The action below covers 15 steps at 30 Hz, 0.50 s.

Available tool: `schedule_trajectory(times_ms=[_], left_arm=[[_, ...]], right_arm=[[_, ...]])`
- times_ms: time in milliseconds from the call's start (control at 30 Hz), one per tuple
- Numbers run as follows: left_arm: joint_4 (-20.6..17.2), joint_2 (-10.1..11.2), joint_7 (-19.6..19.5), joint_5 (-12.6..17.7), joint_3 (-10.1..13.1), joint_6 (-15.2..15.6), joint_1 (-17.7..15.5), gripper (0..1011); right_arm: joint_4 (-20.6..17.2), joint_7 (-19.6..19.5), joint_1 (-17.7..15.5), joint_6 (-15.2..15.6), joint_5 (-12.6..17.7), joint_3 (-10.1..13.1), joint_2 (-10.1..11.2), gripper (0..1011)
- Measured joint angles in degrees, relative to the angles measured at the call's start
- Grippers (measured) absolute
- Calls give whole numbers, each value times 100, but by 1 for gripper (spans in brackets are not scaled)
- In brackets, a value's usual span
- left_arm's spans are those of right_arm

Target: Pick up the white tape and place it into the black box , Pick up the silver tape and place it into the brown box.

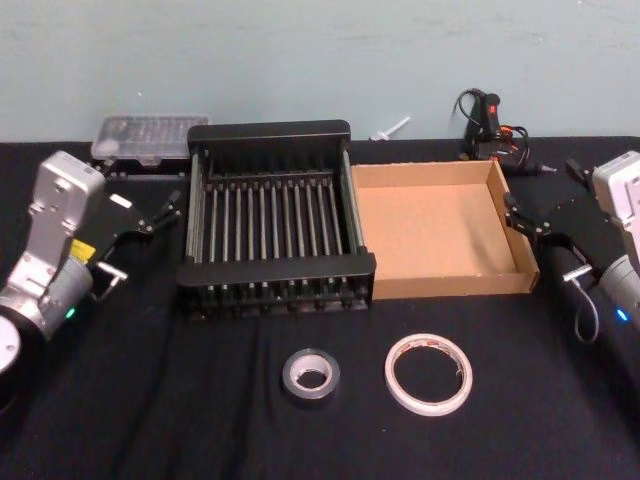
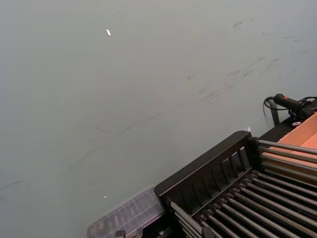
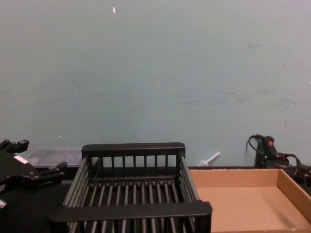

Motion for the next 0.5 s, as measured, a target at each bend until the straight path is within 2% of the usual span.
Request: schedule_trajectory(times_ms=[500], left_arm=[[0, 0, 0, 0, 0, 0, 0, 1001]], right_arm=[[0, 0, 0, 0, 0, 0, 0, 1003]])
